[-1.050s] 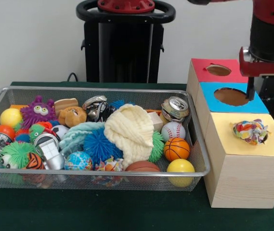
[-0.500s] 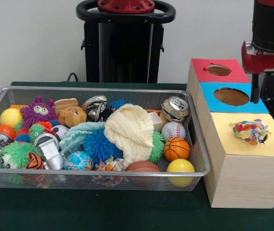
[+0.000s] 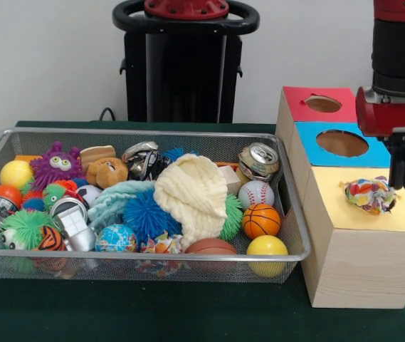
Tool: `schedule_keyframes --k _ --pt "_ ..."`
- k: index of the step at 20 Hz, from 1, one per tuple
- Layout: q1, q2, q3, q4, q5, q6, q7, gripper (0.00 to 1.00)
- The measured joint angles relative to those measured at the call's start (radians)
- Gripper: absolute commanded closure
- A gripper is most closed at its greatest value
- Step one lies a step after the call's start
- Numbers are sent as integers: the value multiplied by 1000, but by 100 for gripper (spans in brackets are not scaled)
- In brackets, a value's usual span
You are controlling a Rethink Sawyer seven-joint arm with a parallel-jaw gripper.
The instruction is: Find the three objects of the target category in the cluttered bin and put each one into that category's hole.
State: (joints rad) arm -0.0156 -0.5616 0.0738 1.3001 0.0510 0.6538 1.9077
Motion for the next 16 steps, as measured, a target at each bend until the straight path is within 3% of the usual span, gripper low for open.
schedule_keyframes --k 16 --pt "52 73 -87 -55 -67 -33 0 100"
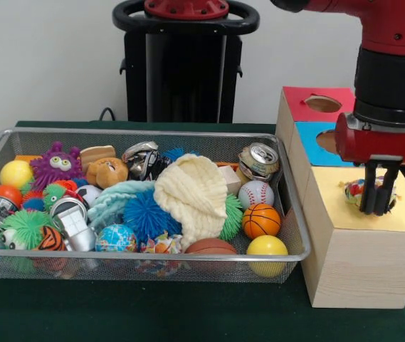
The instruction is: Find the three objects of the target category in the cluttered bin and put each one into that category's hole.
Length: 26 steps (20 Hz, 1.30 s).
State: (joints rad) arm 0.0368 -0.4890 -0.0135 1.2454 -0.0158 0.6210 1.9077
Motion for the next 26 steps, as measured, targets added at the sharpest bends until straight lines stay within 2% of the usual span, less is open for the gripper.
schedule_keyframes --k 10,26 --pt "1 38 -19 -38 6 45 0 100" --pt "-60 43 31 -43 44 142 0 100"
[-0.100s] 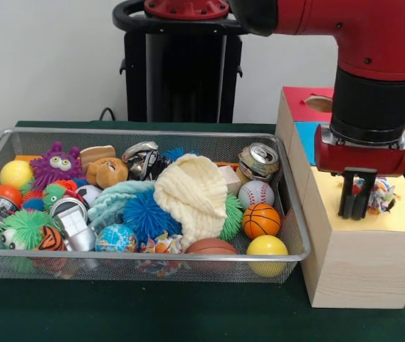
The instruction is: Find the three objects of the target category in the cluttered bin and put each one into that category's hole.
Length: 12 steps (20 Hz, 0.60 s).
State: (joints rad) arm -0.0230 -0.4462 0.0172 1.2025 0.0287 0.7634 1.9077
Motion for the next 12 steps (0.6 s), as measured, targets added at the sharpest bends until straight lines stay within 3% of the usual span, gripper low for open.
schedule_keyframes --k 12 --pt "-71 4 74 6 36 86 0 100"
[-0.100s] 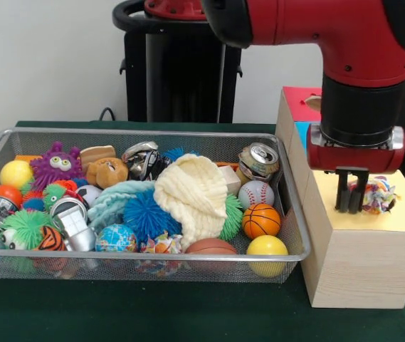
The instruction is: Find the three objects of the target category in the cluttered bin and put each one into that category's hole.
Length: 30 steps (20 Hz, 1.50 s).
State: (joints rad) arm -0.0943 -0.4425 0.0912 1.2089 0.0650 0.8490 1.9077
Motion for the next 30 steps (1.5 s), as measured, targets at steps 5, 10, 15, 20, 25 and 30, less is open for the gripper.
schedule_keyframes --k 5,10,15,20,25,30 --pt "-20 1 24 5 3 7 0 100" --pt "-46 -1 55 17 5 7 0 100" --pt "-64 -9 83 42 11 7 0 100" --pt "-73 -20 111 79 16 7 0 100" --pt "-74 -22 135 104 16 7 0 100" --pt "-74 -23 145 123 14 6 0 100"
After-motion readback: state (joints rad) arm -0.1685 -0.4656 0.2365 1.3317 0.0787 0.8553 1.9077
